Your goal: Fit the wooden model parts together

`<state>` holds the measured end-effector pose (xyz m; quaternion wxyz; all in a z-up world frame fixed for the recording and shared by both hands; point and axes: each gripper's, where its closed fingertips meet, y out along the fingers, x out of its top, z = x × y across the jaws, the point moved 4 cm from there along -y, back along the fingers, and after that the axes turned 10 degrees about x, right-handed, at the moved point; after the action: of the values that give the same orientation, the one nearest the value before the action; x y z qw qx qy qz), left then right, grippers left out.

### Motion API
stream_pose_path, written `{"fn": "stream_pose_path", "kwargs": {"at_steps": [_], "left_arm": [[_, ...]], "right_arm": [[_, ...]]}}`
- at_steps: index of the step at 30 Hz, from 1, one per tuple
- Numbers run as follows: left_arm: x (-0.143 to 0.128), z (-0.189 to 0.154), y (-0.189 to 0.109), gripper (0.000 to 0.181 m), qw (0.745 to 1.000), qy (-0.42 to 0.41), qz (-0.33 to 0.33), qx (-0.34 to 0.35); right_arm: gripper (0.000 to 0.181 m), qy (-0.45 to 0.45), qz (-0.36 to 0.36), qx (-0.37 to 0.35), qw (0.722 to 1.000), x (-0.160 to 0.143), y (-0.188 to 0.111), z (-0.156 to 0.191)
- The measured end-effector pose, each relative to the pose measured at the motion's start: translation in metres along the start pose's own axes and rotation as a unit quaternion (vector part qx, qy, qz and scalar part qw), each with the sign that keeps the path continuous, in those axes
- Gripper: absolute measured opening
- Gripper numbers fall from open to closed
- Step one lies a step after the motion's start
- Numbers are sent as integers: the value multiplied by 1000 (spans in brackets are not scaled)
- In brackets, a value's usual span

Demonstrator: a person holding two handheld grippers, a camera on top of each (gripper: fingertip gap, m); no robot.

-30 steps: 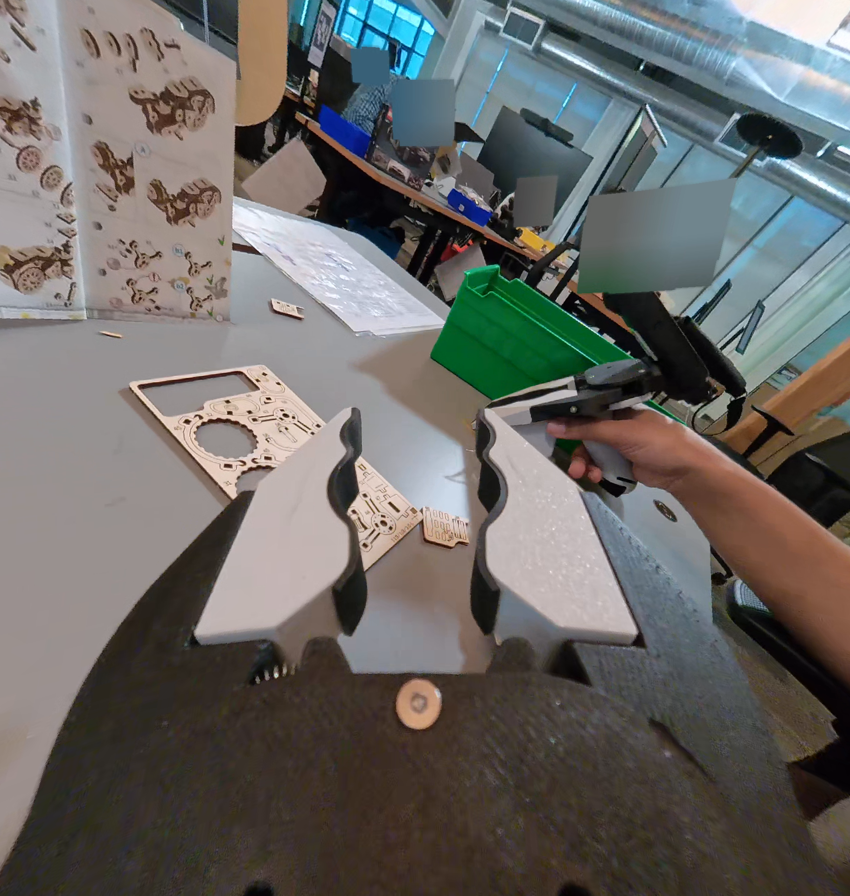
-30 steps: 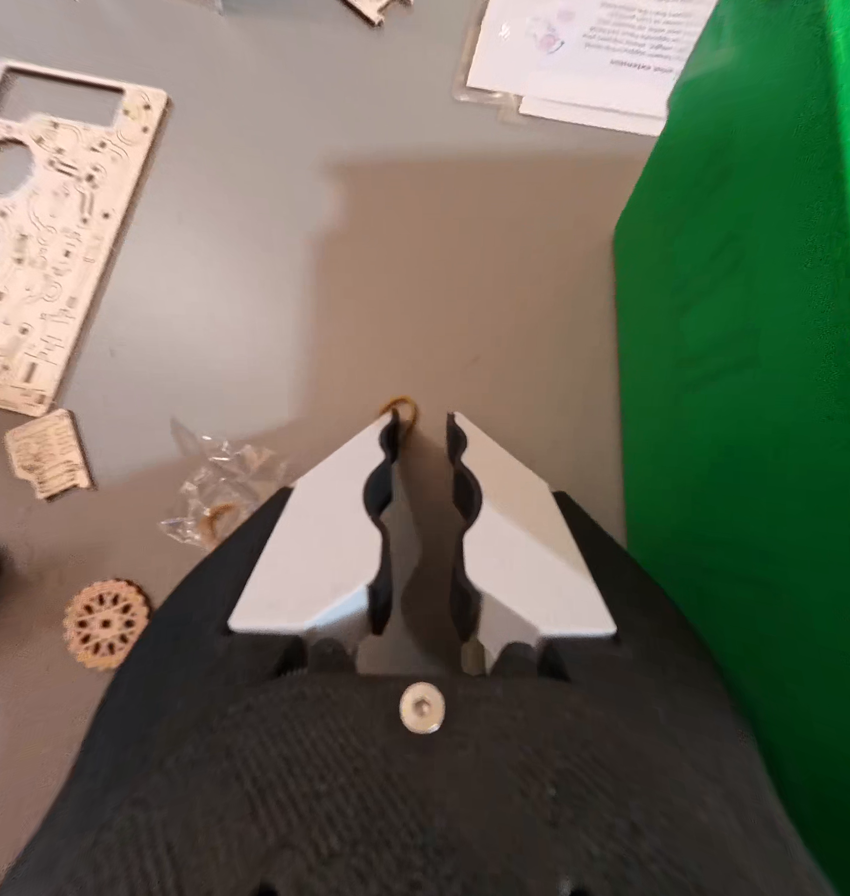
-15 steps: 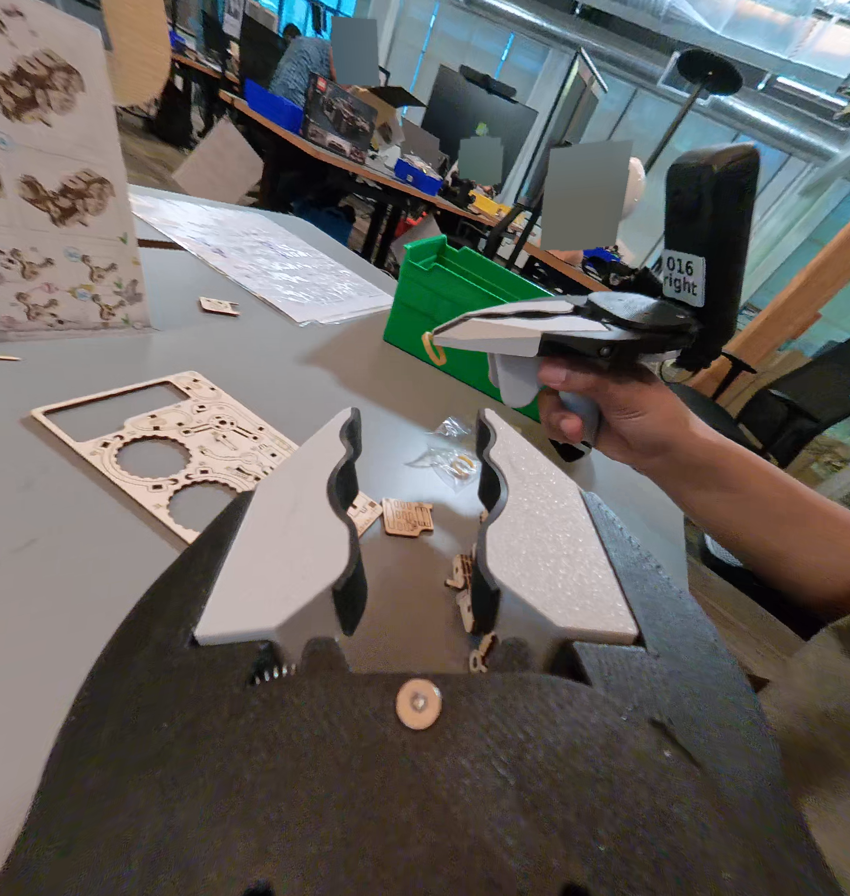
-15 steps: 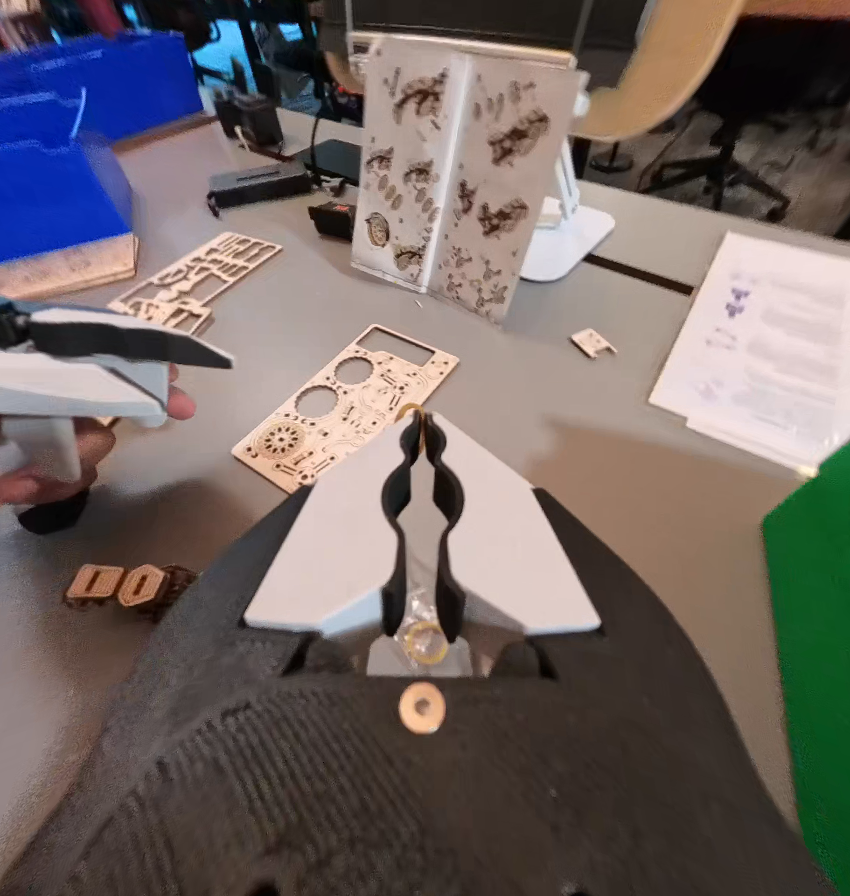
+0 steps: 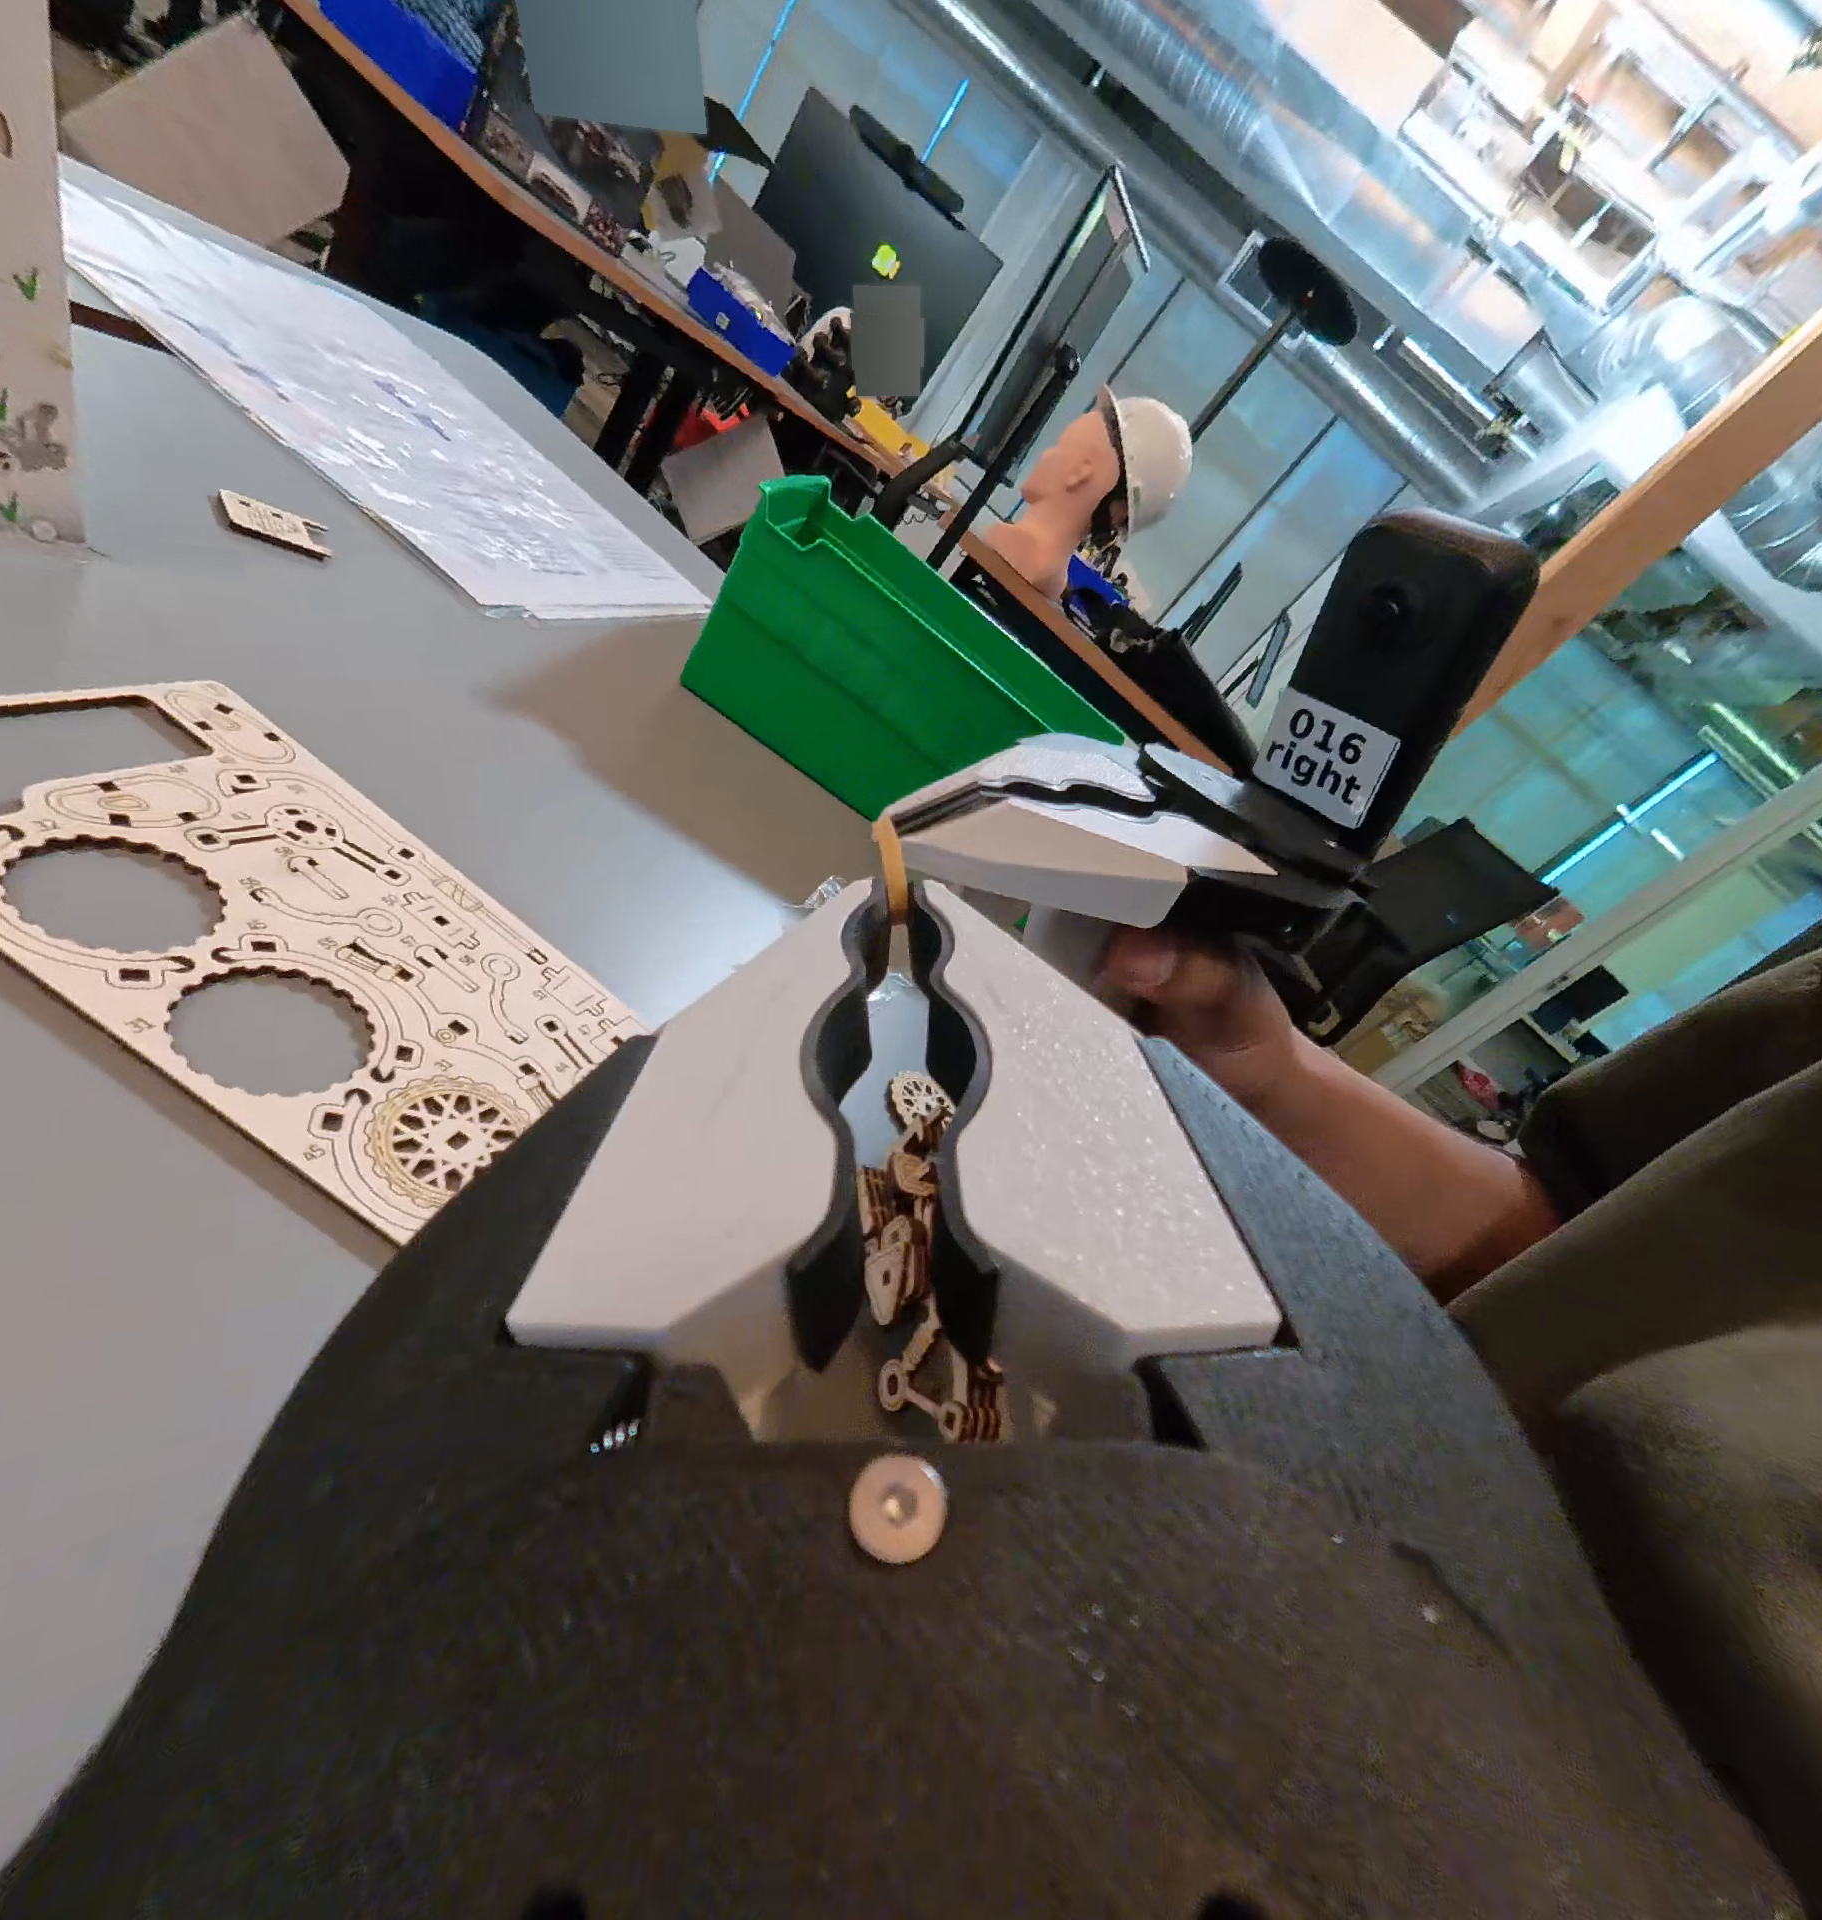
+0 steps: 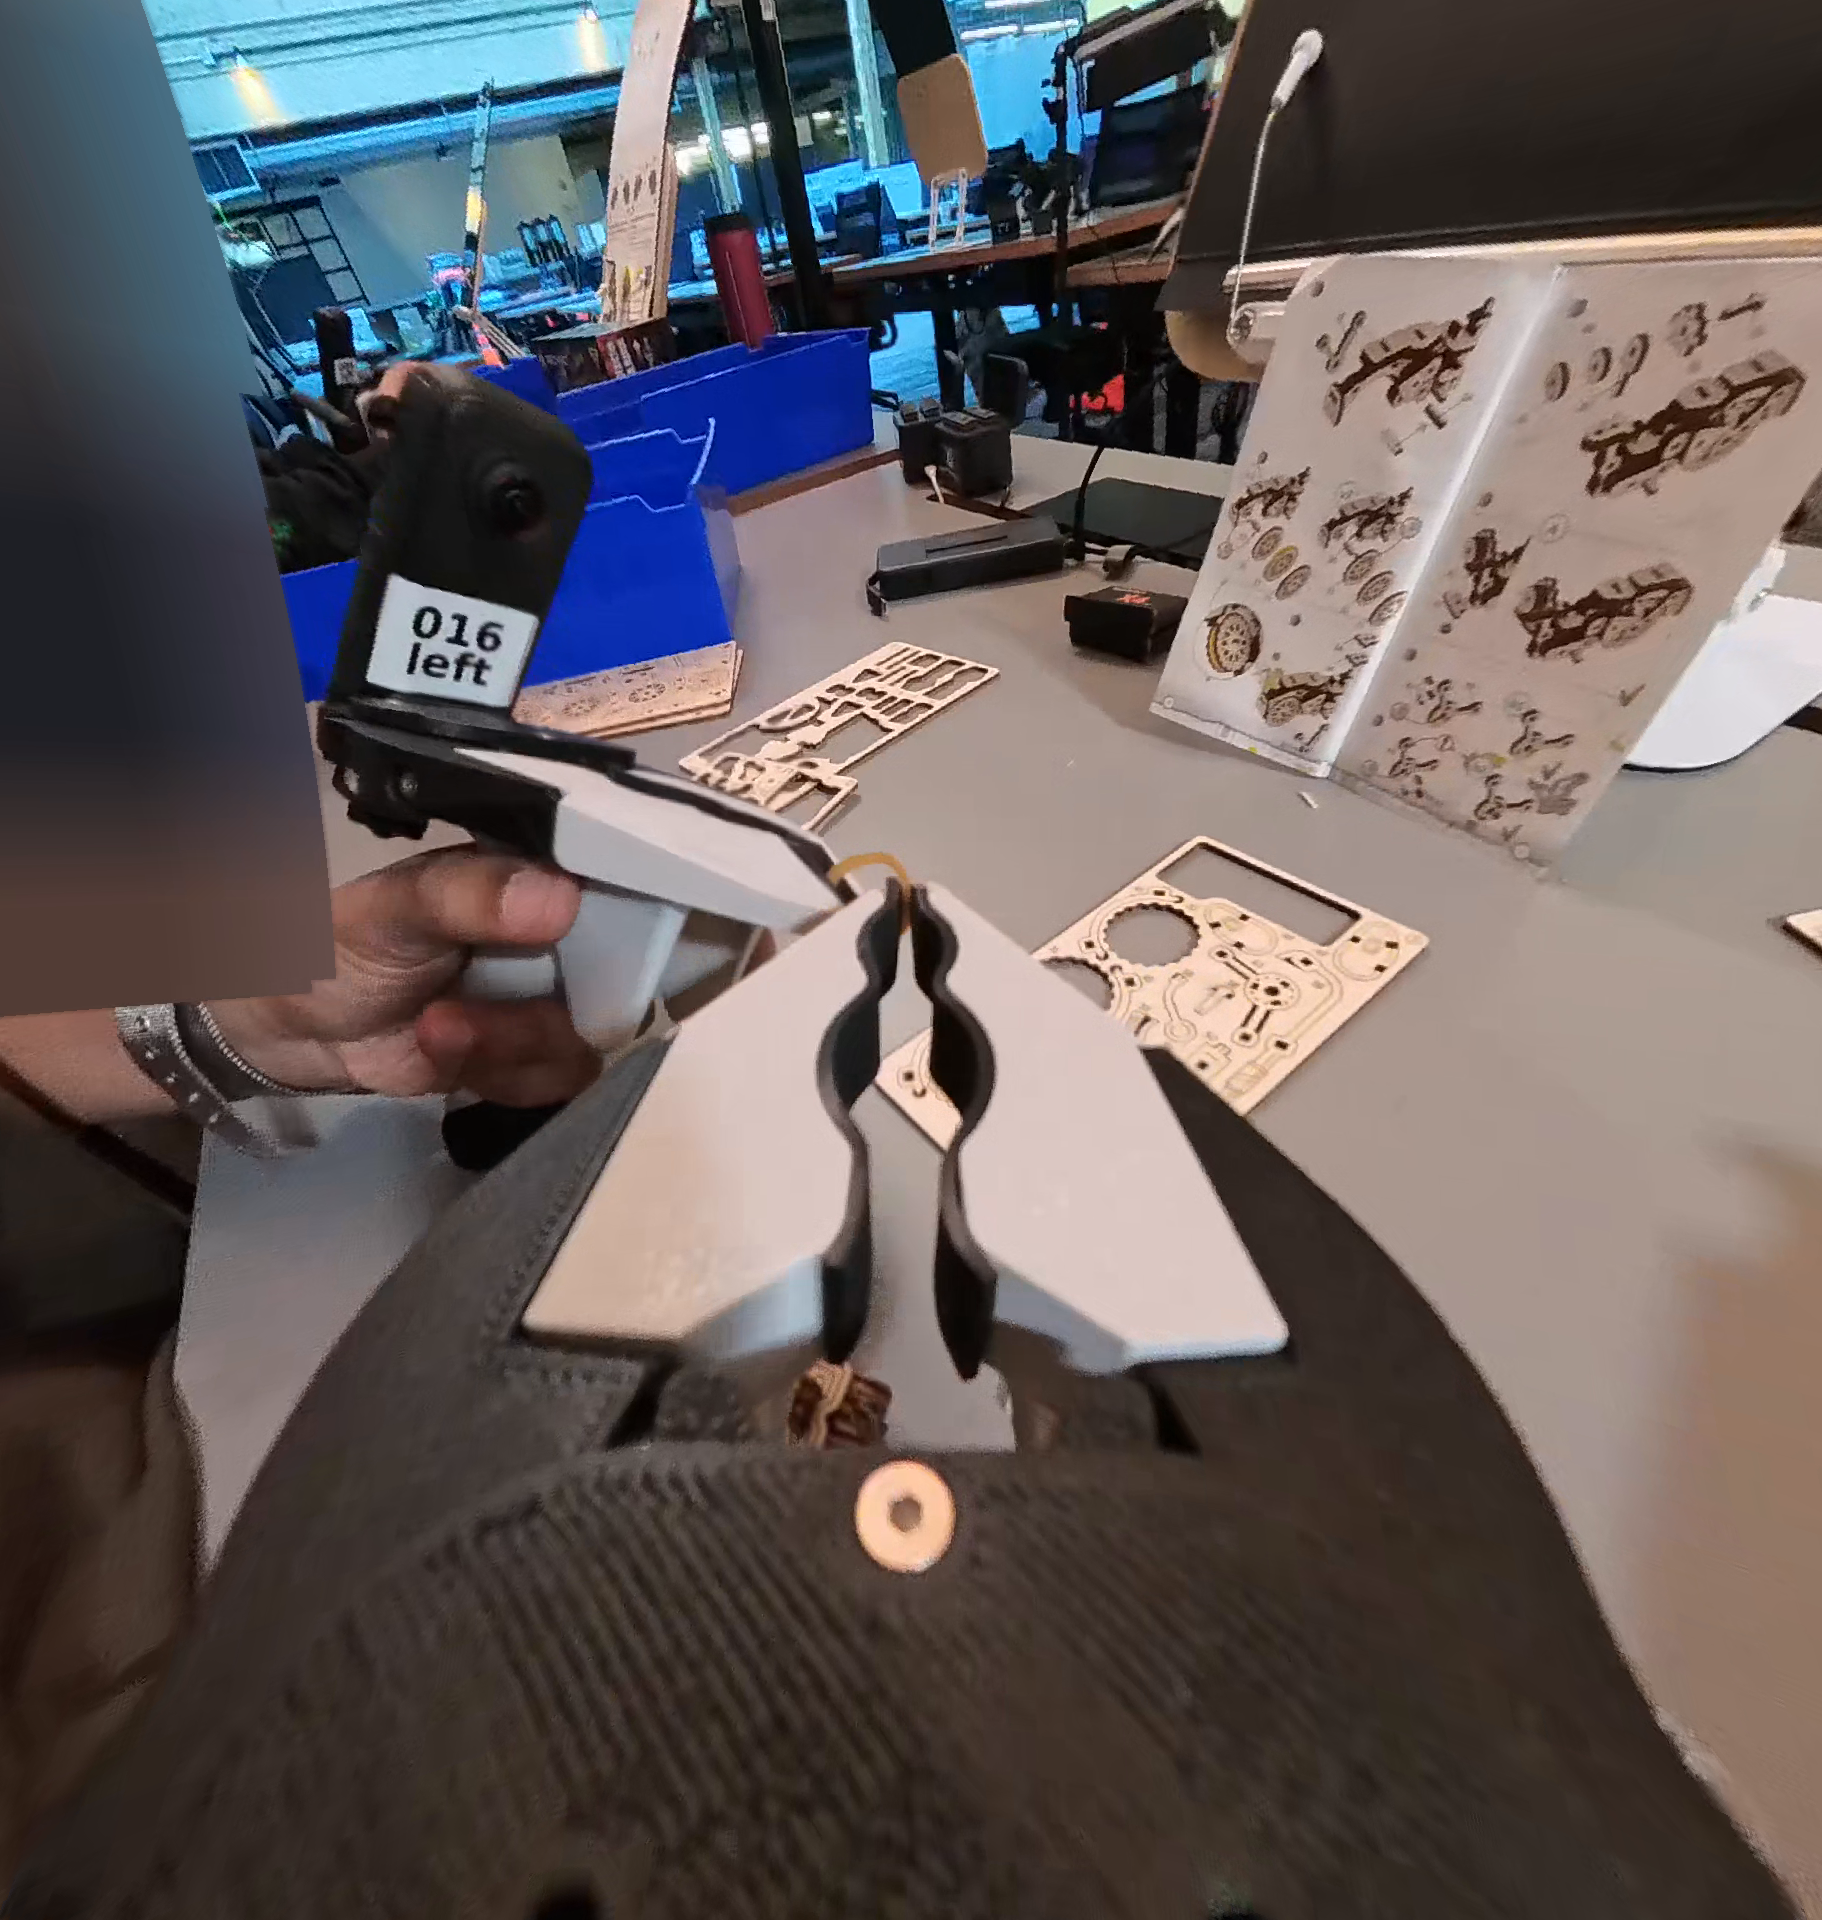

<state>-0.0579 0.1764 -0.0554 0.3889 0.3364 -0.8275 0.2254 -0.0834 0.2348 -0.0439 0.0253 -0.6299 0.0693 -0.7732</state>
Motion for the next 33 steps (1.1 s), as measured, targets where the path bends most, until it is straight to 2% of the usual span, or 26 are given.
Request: {"fn": "stream_pose_path", "kwargs": {"at_steps": [4,7,11,16,18,22,26,28,31,33], "left_arm": [[3,3,-2,1,1000,-4,-5,-3],[5,3,-3,1,1000,-7,-4,-16],[2,-5,-3,1,998,-8,11,-58],[-3,-13,-2,1,995,-11,33,-92],[-5,-11,-1,1,995,-7,40,-86],[3,-6,-5,1,996,-30,19,-83],[0,-8,-2,0,996,-36,25,-75],[-4,-14,1,0,994,-55,38,-85],[-19,-23,8,0,988,-75,84,-103],[-20,-24,8,2,990,-67,87,-93]], "right_arm": [[0,6,-32,-6,999,1,-8,-7],[22,21,-47,10,999,-1,-11,-9],[39,89,-64,89,990,-2,-6,2],[23,168,-75,183,966,-2,-2,17],[1,164,-80,172,968,0,-4,13],[1,157,-63,177,970,-1,-9,12],[0,126,-62,254,957,2,-7,40],[0,83,-67,265,958,7,-7,52],[0,31,-75,234,969,11,-7,54],[0,32,-100,196,975,15,-11,44]]}}
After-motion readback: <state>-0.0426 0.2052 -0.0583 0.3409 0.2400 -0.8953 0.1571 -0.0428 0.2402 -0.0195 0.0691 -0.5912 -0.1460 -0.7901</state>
